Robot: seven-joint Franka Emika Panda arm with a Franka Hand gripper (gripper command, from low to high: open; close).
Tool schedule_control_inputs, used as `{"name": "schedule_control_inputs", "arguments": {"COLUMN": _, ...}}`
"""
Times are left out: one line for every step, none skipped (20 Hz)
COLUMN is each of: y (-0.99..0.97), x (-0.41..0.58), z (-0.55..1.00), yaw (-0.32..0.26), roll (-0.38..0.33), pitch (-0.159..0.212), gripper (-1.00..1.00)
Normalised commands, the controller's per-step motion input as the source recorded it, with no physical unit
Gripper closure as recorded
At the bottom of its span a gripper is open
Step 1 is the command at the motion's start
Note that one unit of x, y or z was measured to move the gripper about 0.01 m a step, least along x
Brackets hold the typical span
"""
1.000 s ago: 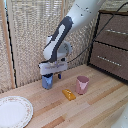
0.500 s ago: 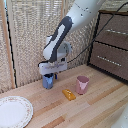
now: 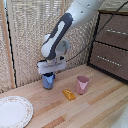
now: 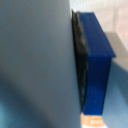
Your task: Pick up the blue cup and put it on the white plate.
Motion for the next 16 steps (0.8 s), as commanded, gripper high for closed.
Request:
{"name": "schedule_control_inputs", "arguments": {"y": 0.4, "x": 0.206, "z": 0.85, "yaw": 0.055, "roll": 0.054, "pitch": 0.125, "gripper": 1.0}}
{"name": "schedule_control_inputs", "arguments": {"y": 0.49, "x": 0.171, "z": 0.88, "yaw": 0.048, "roll": 0.049, "pitch": 0.111, "gripper": 1.0}}
{"name": "schedule_control_inputs", "arguments": {"y": 0.53, "x": 0.137, "z": 0.9, "yaw": 0.034, "roll": 0.042, "pitch": 0.102, "gripper": 1.0}}
{"name": "schedule_control_inputs", "arguments": {"y": 0.67, "x": 0.074, "z": 0.95, "yaw": 0.011, "roll": 0.032, "pitch": 0.069, "gripper": 1.0}}
{"name": "schedule_control_inputs", "arguments": {"y": 0.73, "x": 0.049, "z": 0.94, "yaw": 0.0, "roll": 0.036, "pitch": 0.051, "gripper": 1.0}}
{"name": "schedule_control_inputs", "arguments": {"y": 0.81, "x": 0.0, "z": 0.87, "yaw": 0.0, "roll": 0.041, "pitch": 0.033, "gripper": 1.0}}
{"name": "schedule_control_inputs", "arguments": {"y": 0.84, "x": 0.0, "z": 0.79, "yaw": 0.0, "roll": 0.015, "pitch": 0.006, "gripper": 1.0}}
{"name": "schedule_control_inputs", "arguments": {"y": 0.85, "x": 0.0, "z": 0.77, "yaw": 0.0, "roll": 0.013, "pitch": 0.002, "gripper": 1.0}}
{"name": "schedule_control_inputs", "arguments": {"y": 0.88, "x": 0.0, "z": 0.7, "yaw": 0.0, "roll": 0.0, "pitch": 0.0, "gripper": 1.0}}
{"name": "schedule_control_inputs", "arguments": {"y": 0.9, "x": 0.0, "z": 0.64, "yaw": 0.0, "roll": 0.0, "pitch": 0.0, "gripper": 1.0}}
{"name": "schedule_control_inputs", "arguments": {"y": 0.9, "x": 0.0, "z": 0.64, "yaw": 0.0, "roll": 0.0, "pitch": 0.0, "gripper": 1.0}}
{"name": "schedule_control_inputs", "arguments": {"y": 0.91, "x": 0.0, "z": 0.58, "yaw": 0.0, "roll": 0.0, "pitch": -0.007, "gripper": 1.0}}
{"name": "schedule_control_inputs", "arguments": {"y": 0.92, "x": 0.0, "z": 0.54, "yaw": 0.0, "roll": -0.002, "pitch": -0.019, "gripper": 1.0}}
{"name": "schedule_control_inputs", "arguments": {"y": 0.92, "x": 0.0, "z": 0.49, "yaw": -0.002, "roll": -0.004, "pitch": -0.032, "gripper": 1.0}}
{"name": "schedule_control_inputs", "arguments": {"y": 0.93, "x": 0.0, "z": 0.42, "yaw": -0.002, "roll": -0.003, "pitch": -0.039, "gripper": 1.0}}
{"name": "schedule_control_inputs", "arguments": {"y": 0.95, "x": 0.0, "z": 0.31, "yaw": 0.0, "roll": -0.009, "pitch": -0.027, "gripper": 1.0}}
